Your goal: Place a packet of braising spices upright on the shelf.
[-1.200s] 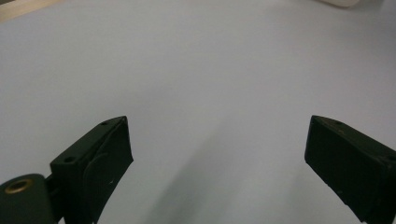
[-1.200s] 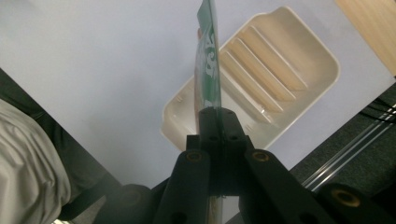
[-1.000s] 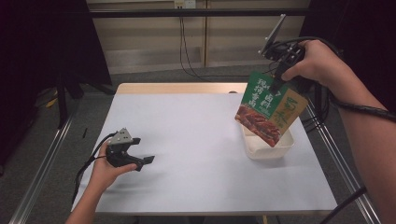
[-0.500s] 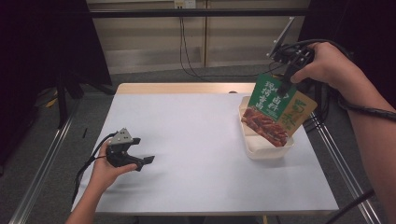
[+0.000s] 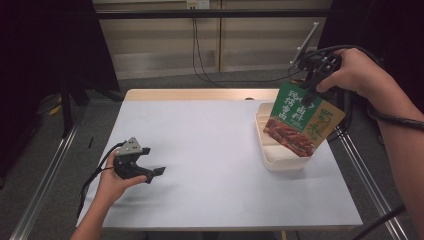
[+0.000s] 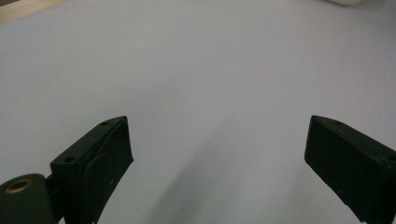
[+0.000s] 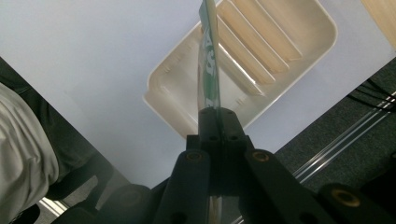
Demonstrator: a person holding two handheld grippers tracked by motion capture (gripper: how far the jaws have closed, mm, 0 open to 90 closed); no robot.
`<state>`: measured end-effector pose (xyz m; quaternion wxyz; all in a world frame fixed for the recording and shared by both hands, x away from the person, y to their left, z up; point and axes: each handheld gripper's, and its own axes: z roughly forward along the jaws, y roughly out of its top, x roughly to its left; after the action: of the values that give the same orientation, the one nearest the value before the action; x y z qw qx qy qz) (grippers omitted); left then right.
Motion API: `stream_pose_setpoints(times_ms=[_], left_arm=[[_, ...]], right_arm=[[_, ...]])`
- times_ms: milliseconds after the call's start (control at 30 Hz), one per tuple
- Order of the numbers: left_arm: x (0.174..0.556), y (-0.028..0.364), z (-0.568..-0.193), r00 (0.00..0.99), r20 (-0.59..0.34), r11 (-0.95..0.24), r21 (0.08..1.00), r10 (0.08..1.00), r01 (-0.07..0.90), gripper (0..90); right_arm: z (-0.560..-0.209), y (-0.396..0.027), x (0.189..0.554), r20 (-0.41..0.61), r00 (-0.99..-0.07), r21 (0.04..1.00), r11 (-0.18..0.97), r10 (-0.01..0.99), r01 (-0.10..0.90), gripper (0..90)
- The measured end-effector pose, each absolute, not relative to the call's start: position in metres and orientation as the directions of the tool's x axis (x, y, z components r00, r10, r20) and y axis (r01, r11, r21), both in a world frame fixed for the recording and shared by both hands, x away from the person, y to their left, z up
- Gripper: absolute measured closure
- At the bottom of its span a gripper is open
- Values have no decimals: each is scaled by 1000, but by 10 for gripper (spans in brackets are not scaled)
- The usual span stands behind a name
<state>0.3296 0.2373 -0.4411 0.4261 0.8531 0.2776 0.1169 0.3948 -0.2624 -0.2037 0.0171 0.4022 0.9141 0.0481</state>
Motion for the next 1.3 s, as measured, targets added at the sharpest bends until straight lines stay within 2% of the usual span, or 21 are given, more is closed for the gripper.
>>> stream_pose_setpoints(times_ms=[1300], left_arm=[[329,238,-439,818,-28,-479,799,574,363,73]], right_arm=[[-226,-264,398,21,-685,69,683,728,727,900]])
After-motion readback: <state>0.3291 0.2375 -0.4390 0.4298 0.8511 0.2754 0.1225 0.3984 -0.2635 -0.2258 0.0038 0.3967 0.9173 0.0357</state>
